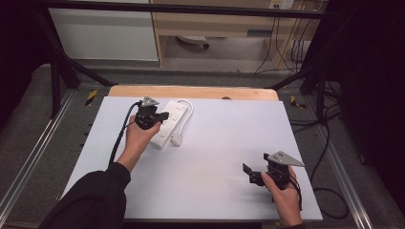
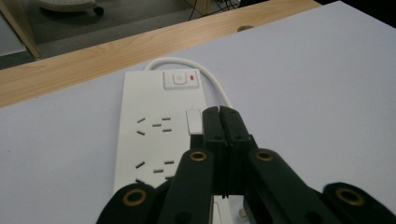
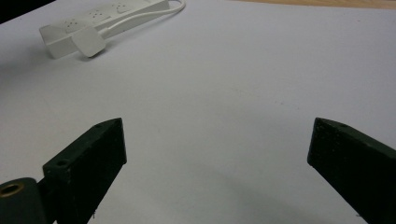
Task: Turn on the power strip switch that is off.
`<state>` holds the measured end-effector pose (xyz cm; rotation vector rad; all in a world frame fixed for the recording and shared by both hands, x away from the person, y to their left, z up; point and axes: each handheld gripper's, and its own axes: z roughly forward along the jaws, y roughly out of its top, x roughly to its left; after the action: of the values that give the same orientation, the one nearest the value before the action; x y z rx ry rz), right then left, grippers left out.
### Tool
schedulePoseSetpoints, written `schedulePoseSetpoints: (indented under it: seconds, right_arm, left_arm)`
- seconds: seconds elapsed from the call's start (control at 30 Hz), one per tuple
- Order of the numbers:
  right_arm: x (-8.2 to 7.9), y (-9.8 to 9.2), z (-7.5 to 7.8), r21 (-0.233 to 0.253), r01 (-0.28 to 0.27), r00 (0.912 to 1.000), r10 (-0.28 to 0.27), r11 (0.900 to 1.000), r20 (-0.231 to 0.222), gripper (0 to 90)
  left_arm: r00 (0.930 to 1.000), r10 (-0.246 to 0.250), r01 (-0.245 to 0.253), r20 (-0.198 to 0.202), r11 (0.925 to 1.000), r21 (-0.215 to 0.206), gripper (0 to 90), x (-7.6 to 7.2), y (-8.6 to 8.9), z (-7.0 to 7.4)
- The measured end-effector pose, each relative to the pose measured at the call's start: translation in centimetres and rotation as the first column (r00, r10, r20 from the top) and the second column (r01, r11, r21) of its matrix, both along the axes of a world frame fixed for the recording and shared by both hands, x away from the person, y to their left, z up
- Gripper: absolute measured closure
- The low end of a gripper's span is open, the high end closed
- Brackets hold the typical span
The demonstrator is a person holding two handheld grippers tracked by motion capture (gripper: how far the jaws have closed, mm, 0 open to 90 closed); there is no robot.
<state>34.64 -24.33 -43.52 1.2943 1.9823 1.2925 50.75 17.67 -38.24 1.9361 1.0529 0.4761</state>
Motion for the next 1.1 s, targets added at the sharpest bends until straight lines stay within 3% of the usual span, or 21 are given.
schedulePoseSetpoints:
  seconds: [1.1]
  right_arm:
    - [0.0,-0.1,0.1,0.009,-0.003,1.0,0.003,1.0,0.002,4.9]
  left_arm:
    - [0.9979,-0.005,0.009,-0.065,0.9978,0.065,90.0,2.1,-1.3,-2.5]
